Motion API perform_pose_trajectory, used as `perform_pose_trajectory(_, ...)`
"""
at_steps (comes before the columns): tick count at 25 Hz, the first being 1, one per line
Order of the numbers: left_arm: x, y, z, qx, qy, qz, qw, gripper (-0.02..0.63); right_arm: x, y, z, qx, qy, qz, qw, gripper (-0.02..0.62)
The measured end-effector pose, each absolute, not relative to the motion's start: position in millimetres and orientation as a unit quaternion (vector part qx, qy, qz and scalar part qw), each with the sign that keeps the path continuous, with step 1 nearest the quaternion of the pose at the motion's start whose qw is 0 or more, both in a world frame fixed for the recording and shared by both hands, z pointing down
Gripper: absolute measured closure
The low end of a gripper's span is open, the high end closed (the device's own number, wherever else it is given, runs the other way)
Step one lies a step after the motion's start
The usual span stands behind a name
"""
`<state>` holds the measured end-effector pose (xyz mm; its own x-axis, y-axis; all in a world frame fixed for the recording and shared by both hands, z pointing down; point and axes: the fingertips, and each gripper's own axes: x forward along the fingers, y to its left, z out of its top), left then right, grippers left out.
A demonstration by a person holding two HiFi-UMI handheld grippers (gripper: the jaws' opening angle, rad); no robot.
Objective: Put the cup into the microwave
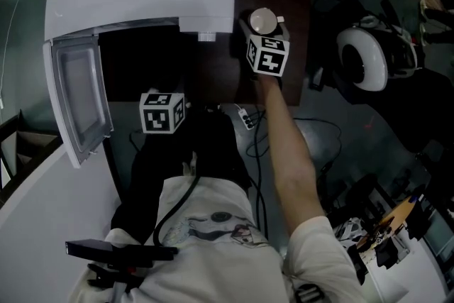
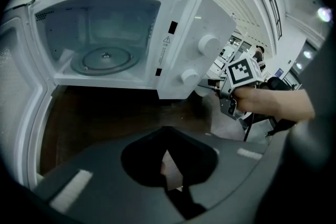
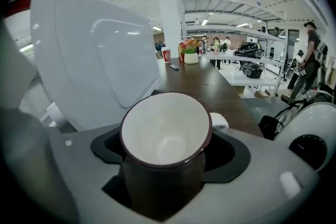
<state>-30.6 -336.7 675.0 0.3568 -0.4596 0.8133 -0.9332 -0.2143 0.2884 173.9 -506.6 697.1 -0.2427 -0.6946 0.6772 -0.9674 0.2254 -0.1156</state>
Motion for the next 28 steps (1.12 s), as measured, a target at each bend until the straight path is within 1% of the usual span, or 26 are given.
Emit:
perform_pose_trajectory(15,-48,-322,643,0.733,-0.499,0.257,0.384,0.607,148,-420,640,0.556,-0.754,0.247,0.248,0.181)
perform_pose_trajectory(21,-69,-313,637,0.727,-0.514,0.241,0.385,0.606,114,-387,629,0.536,-0.767,0.248,0.25,0.181)
perform_pose_trajectory(28,-99,-307,636,0.713,-0.538,0.228,0.388,0.607,56,-372,621,0.493,-0.797,0.236,0.258,0.181)
